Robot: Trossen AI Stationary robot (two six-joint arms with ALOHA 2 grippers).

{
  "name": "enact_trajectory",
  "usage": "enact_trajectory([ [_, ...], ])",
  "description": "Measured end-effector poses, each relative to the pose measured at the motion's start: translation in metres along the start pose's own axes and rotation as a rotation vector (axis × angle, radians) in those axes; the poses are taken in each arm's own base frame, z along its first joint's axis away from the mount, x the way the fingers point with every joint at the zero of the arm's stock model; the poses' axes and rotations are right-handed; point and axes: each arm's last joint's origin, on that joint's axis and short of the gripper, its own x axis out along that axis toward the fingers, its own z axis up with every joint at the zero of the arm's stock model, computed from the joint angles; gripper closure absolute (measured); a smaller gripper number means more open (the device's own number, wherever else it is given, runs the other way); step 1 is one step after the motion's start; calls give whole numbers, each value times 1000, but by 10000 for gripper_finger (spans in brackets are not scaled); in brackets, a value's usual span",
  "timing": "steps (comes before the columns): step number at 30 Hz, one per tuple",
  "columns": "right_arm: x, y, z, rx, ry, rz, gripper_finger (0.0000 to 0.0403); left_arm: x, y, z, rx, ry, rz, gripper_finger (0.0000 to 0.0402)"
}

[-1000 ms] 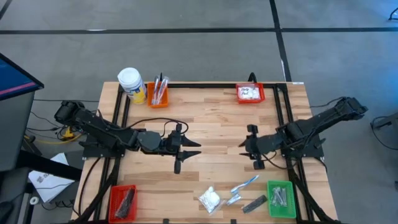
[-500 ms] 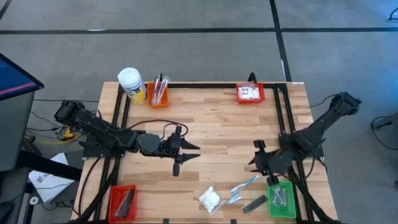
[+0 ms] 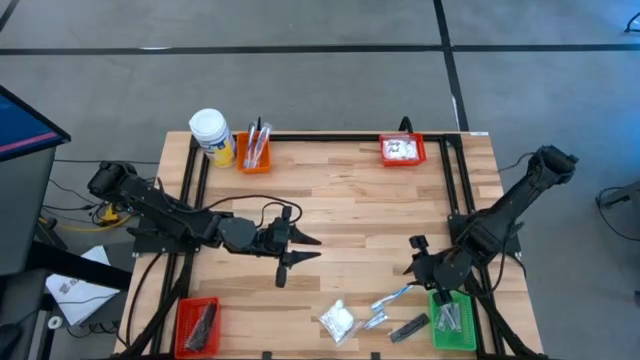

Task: Pick & Place Travel size toiletries
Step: Put the blue toothbrush into the orange bin

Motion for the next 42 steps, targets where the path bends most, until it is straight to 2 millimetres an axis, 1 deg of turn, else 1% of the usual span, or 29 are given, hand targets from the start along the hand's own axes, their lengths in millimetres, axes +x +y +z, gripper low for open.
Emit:
enact_trajectory([
  [5, 9, 3, -8, 19, -21, 64, 284, 0, 1, 0, 0, -1, 3, 289],
  [11, 8, 12, -10, -36, -48, 110, 284, 0, 1, 0, -1, -2, 3, 289],
  [20, 5, 19, 4, -123, -213, 165, 284, 0, 1, 0, -1, -2, 2, 289],
  [23, 11, 24, 7, -174, -229, 166, 284, 0, 1, 0, -1, -2, 3, 289],
  [26, 24, 29, 6, -215, -209, 158, 284, 0, 1, 0, -1, -2, 2, 289],
  [29, 41, 31, 2, -233, -144, 136, 284, 0, 1, 0, -1, -2, 3, 289],
  [34, 67, 31, -6, -245, -36, 91, 284, 0, 1, 0, -1, -2, 2, 289],
  [37, 74, 31, -4, -233, 12, 71, 284, 0, 1, 0, -1, -2, 2, 289],
  [42, 73, 31, -7, -170, 136, 31, 284, 0, 1, 0, -1, -2, 2, 289],
])
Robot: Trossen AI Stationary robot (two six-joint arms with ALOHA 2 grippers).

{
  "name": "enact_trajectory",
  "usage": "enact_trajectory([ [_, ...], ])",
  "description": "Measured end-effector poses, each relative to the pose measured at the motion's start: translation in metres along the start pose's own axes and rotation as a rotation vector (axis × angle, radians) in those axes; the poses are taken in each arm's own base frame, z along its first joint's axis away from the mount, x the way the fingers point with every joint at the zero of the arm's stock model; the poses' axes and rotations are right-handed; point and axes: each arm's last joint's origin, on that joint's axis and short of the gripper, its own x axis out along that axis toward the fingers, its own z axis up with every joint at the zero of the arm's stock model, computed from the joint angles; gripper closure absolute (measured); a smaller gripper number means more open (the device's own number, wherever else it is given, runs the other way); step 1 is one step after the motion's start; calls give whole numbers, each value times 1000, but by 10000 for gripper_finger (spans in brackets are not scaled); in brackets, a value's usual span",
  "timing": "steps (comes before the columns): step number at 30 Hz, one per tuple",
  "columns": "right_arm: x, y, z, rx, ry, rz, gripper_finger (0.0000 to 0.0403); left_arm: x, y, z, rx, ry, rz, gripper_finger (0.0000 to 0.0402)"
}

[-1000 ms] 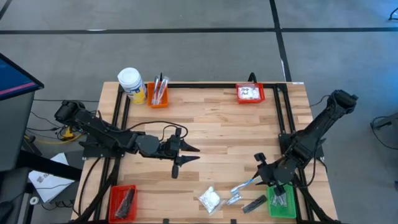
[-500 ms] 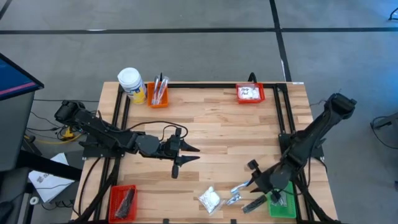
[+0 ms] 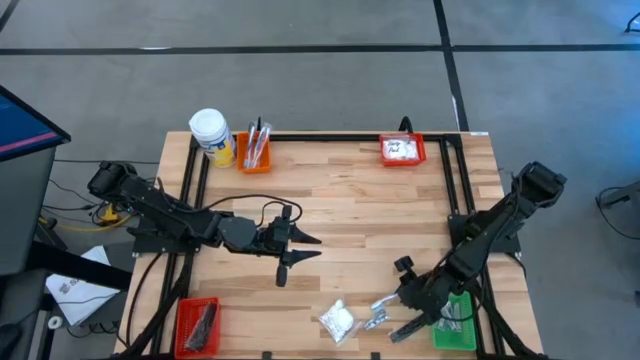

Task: Pick & Place Travel size toiletries
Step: Put the blue toothbrush into the orange bin

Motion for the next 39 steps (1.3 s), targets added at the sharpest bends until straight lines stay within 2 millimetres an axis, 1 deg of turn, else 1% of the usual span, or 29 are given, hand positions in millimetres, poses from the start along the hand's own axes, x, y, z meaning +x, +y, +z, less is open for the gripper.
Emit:
enact_trajectory([
  [5, 0, 0, -1, 61, 12, 18, 284, 0, 0, 0, 0, 0, 0, 289],
  [12, 0, 0, -2, 63, 25, 12, 284, 0, 0, 0, -1, 0, 0, 289],
  [16, 0, -1, -2, 63, 16, -20, 280, 0, 0, 0, -2, 0, 0, 289],
  [19, 0, -2, -2, 68, 15, -41, 264, 0, 0, 0, -2, 0, 0, 289],
  [26, 0, -2, -4, 88, 29, -47, 208, 0, 0, 0, -2, 0, 0, 289],
  [30, 0, 0, -4, 84, 26, -43, 189, 0, 0, 0, -3, 0, 0, 289],
  [34, 10, 2, -6, 77, 58, -52, 187, 0, 0, 0, -3, 0, 0, 289],
  [39, 29, 0, -11, 109, 145, -48, 192, 0, 0, 0, -3, 0, 0, 289],
])
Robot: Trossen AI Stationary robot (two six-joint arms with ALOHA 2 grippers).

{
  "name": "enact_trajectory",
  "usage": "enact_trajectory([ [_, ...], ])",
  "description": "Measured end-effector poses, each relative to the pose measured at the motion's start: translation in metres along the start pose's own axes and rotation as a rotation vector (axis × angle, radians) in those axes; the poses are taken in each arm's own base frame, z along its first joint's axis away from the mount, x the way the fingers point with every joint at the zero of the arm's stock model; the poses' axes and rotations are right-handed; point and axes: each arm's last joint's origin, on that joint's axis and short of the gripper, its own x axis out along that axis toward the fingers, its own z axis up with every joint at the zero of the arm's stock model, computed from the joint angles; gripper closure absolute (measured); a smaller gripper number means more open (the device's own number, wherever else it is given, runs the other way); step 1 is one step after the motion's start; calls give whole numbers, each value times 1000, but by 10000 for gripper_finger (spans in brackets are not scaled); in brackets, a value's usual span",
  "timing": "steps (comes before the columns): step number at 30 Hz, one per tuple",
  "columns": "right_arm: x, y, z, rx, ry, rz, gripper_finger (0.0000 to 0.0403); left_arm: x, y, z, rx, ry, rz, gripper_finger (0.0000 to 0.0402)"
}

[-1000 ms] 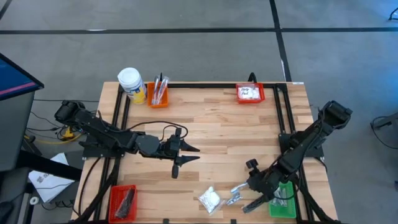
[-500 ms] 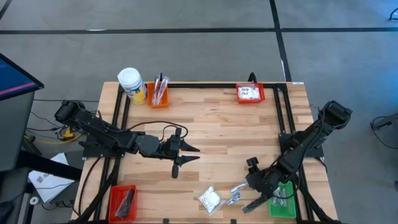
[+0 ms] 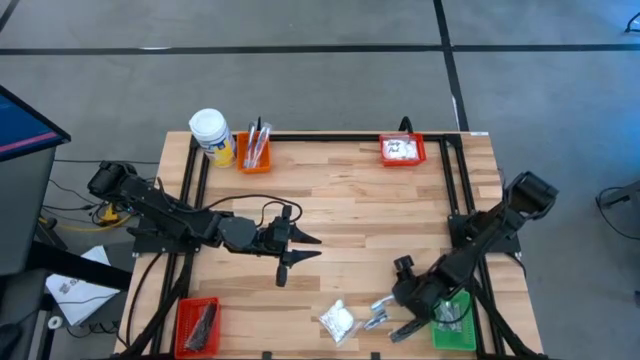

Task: Pick & Place Travel size toiletries
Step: Put the blue toothbrush into the orange bin

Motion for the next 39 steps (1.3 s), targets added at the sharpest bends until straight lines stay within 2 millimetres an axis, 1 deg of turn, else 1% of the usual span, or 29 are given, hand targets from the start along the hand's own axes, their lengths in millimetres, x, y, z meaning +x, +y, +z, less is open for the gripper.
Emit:
enact_trajectory([
  [6, 3, -1, 6, 1, 35, 5, 203, 0, 0, 0, 0, 0, 0, 289],
  [11, 3, -3, 7, 11, 47, 16, 225, 0, 0, 0, 0, 0, 0, 289],
  [15, 4, -6, 8, 22, 51, 24, 256, 0, 0, 0, 0, 0, 0, 289],
  [23, 5, -11, 10, 41, 57, 25, 338, 0, 0, 0, 0, 0, 0, 289],
  [27, 4, -13, 13, 9, 62, 21, 378, 0, 0, 0, 0, 0, 0, 289],
  [29, 3, -15, 16, -9, 76, 10, 391, 0, 0, 0, 0, -1, 0, 289],
  [31, -1, -17, 20, -22, 93, -16, 391, 0, 0, 0, 0, -1, 0, 289],
  [36, -13, -22, 34, -50, 101, -124, 366, 0, 0, 0, 0, -1, 0, 289],
  [39, -20, -23, 43, -76, 88, -192, 368, 0, 0, 0, 0, 0, 0, 289],
])
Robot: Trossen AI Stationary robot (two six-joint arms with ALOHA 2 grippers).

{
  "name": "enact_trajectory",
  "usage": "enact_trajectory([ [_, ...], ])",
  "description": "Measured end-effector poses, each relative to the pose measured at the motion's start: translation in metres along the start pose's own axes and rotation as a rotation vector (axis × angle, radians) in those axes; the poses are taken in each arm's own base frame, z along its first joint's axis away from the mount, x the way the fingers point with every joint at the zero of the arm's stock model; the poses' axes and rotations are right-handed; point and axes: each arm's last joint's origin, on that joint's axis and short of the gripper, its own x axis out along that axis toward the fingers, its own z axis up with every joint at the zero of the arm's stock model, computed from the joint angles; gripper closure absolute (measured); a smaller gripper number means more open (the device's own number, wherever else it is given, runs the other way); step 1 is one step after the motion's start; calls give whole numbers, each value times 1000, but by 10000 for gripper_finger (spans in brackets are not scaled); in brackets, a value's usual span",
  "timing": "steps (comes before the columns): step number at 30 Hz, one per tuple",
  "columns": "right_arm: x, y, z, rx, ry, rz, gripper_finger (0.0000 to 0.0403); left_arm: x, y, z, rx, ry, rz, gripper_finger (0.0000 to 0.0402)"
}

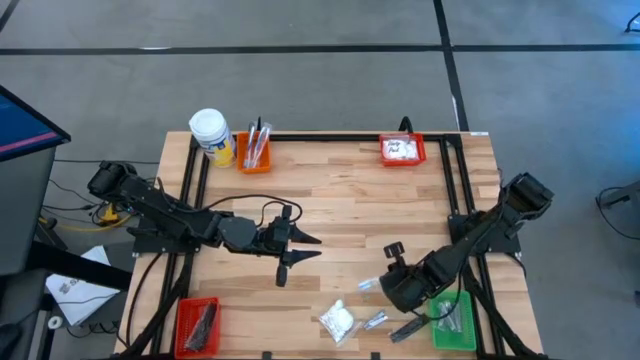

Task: Pick & Place Travel size toiletries
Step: Put the blue toothbrush into the orange bin

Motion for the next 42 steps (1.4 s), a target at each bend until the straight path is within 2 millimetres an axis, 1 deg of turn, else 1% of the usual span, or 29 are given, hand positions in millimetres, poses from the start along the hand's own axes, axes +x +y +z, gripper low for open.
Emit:
enact_trajectory([
  [5, -12, -8, 12, -9, -21, -64, 393, 0, 0, 0, 0, 0, 0, 289],
  [7, -19, -12, 13, -10, -49, -88, 392, 0, 0, 0, 0, 0, 0, 289],
  [9, -26, -15, 14, -2, -88, -125, 383, 0, 0, 0, 0, 0, 0, 289],
  [13, -49, -26, 13, 39, -198, -247, 371, 0, 0, 0, 0, 1, 0, 289],
  [18, -84, -39, 10, 135, -376, -371, 393, 0, 0, 0, 0, 0, 0, 289],
  [20, -98, -44, 9, 173, -459, -399, 394, 0, 0, 0, 1, 1, 0, 289],
  [23, -117, -49, 9, 196, -559, -465, 382, 0, 0, 0, 0, 0, 0, 289],
  [26, -131, -52, 9, 178, -624, -507, 376, 0, 0, 0, -1, 0, 0, 289],
  [29, -140, -53, 12, 149, -674, -523, 386, 0, 0, 0, -6, 1, 0, 289],
  [33, -144, -53, 18, 100, -710, -547, 395, 0, 0, 0, -8, 0, 0, 289],
  [38, -145, -54, 24, 45, -719, -587, 383, 0, 0, 0, -10, -5, -1, 289],
  [42, -145, -55, 24, -47, -687, -623, 394, 0, 0, 1, -35, -6, -1, 289],
])
